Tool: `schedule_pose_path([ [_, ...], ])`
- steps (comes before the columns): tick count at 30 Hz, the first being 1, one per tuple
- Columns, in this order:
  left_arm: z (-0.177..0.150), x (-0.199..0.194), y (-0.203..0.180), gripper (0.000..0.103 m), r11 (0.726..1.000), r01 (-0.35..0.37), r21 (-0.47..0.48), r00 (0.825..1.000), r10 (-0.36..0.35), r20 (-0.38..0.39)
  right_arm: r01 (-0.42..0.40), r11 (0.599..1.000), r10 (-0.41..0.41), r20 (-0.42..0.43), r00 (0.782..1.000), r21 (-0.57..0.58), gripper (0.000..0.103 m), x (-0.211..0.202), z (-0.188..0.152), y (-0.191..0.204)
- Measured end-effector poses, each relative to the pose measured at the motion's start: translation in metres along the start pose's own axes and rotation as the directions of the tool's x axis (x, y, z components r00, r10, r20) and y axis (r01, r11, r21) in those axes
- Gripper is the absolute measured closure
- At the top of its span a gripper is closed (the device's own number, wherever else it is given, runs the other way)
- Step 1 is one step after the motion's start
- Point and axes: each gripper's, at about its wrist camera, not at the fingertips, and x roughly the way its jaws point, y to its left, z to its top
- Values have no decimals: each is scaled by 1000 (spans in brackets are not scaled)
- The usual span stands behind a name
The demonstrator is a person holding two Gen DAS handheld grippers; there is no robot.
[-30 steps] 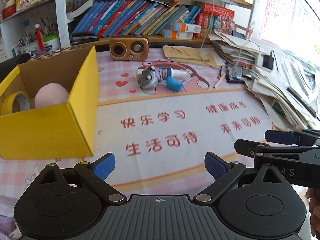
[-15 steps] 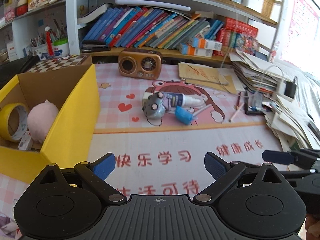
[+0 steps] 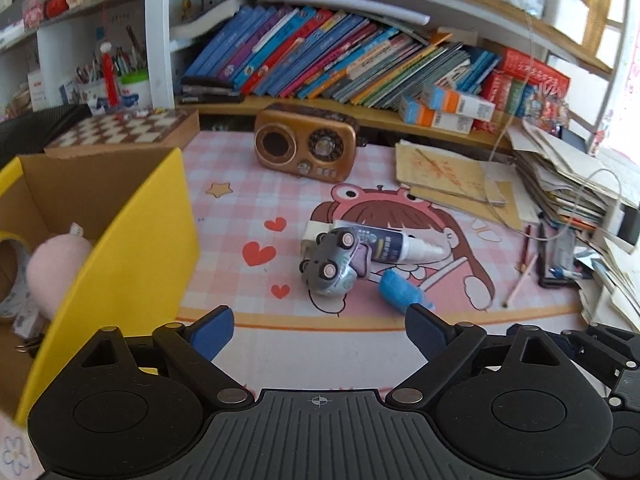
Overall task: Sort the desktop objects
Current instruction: 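Grasp the grey toy car with the left tool while the right tool grasps the blue object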
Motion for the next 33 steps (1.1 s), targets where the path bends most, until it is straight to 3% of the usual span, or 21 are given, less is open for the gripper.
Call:
schedule_pose_path([
  [4,8,20,-1,13,1000,-13,-1,1000,13,-11,-25,999,25,-2,1000,-23,56,25,8,-11],
  [15,32,64,-10,33,997,-5,77,999,9,-42,-115,986,114,-19,993,-121,65,74,23,-11],
  [24,35,88,-19,33,996,5,89,996,3,-89,-110,986,104,-52,993,-126,74,97,28,-10],
  [33,36,104,-25,35,993,0,115,993,13,-114,-97,989,91,-59,994,-113,77,94,28,-20],
])
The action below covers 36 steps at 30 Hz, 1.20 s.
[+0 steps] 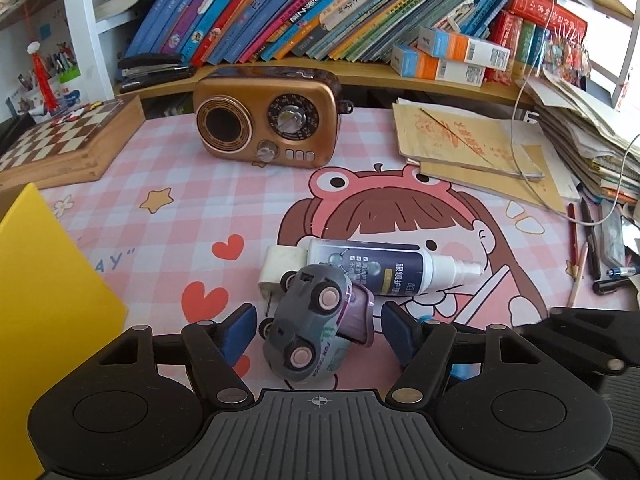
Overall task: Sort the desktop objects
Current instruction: 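Grasp the grey toy car with the left tool while the right tool grasps the blue object, then lift the toy car and blue object with both tools toward the yellow box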
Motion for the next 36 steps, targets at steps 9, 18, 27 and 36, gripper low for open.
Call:
schedule_pose_path([
  [9,-3,9,-7,48,997,-31,73,999,32,-12,26,999,-26,-5,1000,28,77,-8,-7,-6],
  [18,-10,-22,-6,48,998,9,58,999,-11,31,20,998,-20,14,1000,52,78,-18,-8,-4],
  [27,-24,-67,5,48,998,50,-23,996,-48,80,21,995,-24,34,999,94,78,-49,-13,5],
  [36,-57,-119,17,48,995,73,-70,990,-64,127,18,989,-26,51,998,148,78,-96,-26,18],
])
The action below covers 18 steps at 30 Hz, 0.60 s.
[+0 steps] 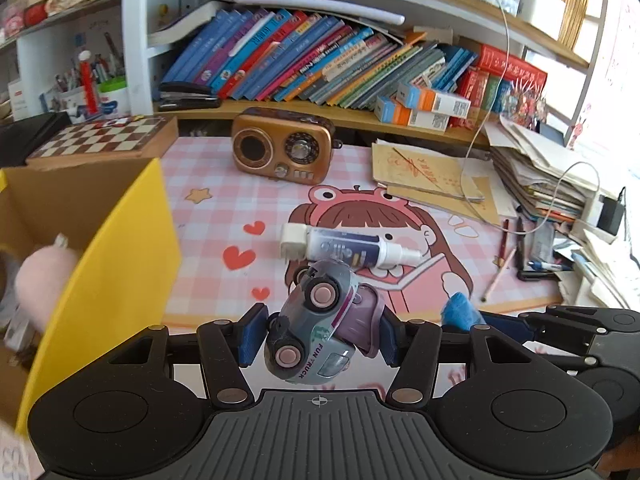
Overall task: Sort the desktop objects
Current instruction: 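Lift the toy car and blue object with both tools toward the yellow box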
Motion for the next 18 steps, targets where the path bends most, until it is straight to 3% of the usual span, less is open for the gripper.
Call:
schedule_pose_path([
  [18,-46,-81,30,48,996,86,-20,995,-85,55,24,999,-23,-19,1000,27,78,-60,-38,75],
])
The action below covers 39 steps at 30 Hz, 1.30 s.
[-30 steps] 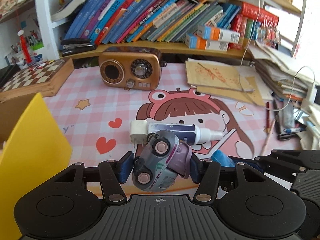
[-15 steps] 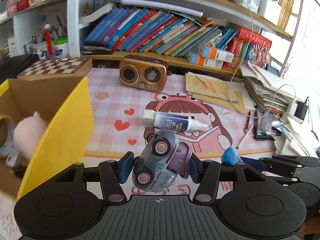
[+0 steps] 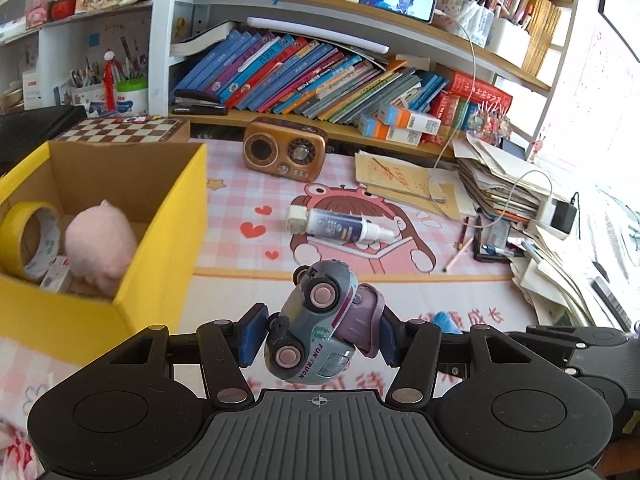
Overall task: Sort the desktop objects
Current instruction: 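Lift the toy car and blue object with both tools toward the yellow box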
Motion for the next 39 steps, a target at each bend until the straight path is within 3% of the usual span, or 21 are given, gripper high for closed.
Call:
schedule_pose_path([
  [18,-60,-84,71,48,998,1,-58,1000,-2,-7,18,999,-18,6,1000,-39,78,-33,-39,111],
  [39,-103,-151,144,48,991,-50,-126,999,52,15,-45,993,45,-6,999,-105,78,-37,-68,215],
])
